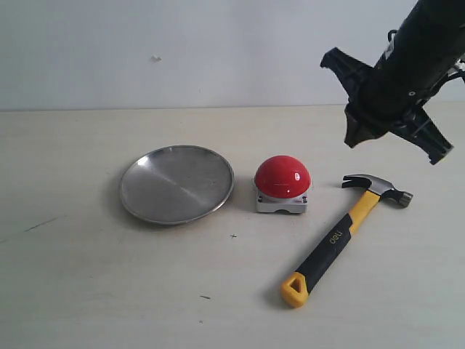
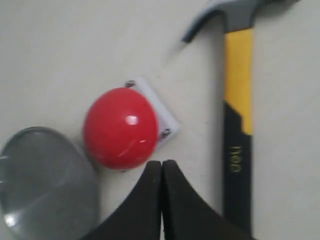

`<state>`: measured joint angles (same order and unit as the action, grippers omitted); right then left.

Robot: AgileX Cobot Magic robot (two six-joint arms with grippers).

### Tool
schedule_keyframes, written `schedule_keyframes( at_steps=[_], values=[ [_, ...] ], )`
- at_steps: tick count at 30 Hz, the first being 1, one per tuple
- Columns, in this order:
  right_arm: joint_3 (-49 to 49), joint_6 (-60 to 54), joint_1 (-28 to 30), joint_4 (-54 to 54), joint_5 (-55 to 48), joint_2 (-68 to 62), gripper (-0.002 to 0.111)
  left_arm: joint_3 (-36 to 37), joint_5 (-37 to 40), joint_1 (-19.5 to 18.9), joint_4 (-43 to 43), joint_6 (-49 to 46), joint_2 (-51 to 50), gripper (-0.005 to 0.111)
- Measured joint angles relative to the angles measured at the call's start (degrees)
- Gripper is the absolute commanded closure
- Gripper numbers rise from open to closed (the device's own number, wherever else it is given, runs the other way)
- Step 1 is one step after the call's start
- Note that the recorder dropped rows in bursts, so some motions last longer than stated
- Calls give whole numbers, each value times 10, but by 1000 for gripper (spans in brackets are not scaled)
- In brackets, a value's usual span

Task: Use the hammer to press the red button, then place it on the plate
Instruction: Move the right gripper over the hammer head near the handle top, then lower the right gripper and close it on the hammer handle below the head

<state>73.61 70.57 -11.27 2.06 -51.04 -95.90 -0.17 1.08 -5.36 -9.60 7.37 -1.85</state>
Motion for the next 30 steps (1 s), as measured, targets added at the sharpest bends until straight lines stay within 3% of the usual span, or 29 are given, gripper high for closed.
schedule_keyframes(
  at_steps=[3, 9, 14, 19, 30],
  values=[
    [11, -11, 0, 35, -42, -45, 108, 0, 0, 0, 0, 0, 0, 107],
    [11, -18, 0, 28, 9, -118, 107, 0, 0, 0, 0, 0, 0, 107],
    [11, -21, 22, 62, 13, -135, 78, 0, 0, 0, 0, 0, 0, 107],
    [13, -26, 37, 80, 7, -141, 64, 0, 0, 0, 0, 0, 0, 107],
    [13, -29, 37, 103, 29, -154, 61, 0, 0, 0, 0, 0, 0, 107]
  ],
)
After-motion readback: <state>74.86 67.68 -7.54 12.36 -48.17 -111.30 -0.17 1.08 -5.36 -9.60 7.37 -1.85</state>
